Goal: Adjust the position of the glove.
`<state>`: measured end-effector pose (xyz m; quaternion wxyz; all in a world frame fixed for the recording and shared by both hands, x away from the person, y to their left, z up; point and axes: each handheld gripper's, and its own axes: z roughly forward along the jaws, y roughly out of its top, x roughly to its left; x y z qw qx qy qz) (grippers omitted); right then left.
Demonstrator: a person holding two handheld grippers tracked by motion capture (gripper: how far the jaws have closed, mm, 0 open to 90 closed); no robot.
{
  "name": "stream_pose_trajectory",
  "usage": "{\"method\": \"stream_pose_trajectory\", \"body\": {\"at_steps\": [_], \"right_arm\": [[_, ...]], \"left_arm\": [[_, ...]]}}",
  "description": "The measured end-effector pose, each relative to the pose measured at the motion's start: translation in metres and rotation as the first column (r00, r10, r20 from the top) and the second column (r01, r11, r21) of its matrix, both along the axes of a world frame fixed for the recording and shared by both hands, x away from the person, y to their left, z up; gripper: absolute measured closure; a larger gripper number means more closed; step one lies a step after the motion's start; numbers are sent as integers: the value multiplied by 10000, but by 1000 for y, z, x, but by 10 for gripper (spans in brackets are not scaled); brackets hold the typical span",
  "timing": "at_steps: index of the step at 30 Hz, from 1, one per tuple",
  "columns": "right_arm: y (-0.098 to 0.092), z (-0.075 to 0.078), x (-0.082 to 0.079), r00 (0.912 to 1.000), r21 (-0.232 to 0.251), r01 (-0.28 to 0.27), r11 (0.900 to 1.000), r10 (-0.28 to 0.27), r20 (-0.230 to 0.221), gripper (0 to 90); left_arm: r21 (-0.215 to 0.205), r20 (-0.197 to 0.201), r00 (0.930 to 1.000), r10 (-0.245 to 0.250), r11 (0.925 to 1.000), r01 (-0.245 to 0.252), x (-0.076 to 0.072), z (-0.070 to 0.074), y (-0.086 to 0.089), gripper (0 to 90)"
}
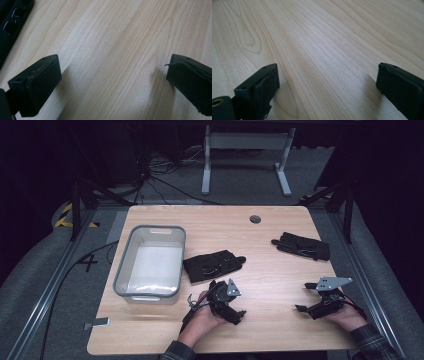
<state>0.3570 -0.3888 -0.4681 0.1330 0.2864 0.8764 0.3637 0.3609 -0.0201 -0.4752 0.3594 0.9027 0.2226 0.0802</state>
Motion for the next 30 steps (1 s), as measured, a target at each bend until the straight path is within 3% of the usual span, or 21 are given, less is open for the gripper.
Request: {"method": "stream_pose_trajectory", "body": {"at_steps": [4, 12, 19, 25, 30], "right_arm": [[-2, 1, 0, 10000, 33, -61, 10000, 61, 35, 113], [-5, 10, 3, 9990, 273, -102, 9996, 114, -426, 480], [-3, 20, 14, 9996, 529, 154, 9985, -142, -233, 752], [5, 24, 26, 9996, 437, 225, 9988, -217, -170, 897], [7, 29, 37, 9993, 384, 368, 9986, -367, -40, 900]], "left_arm": [[3, 38, 10000, -15, 10000, 15, 0, 0, 0, 0], [-9, 40, 10000, -83, 10000, 83, 0, 0, 1, 1], [-14, 52, 9999, -94, 10000, 94, 0, 0, 2, 3], [-4, 48, 9999, -96, 10000, 96, 0, 0, 2, 3], [-15, 49, 9999, -100, 9999, 100, 0, 0, 2, 2]]}}
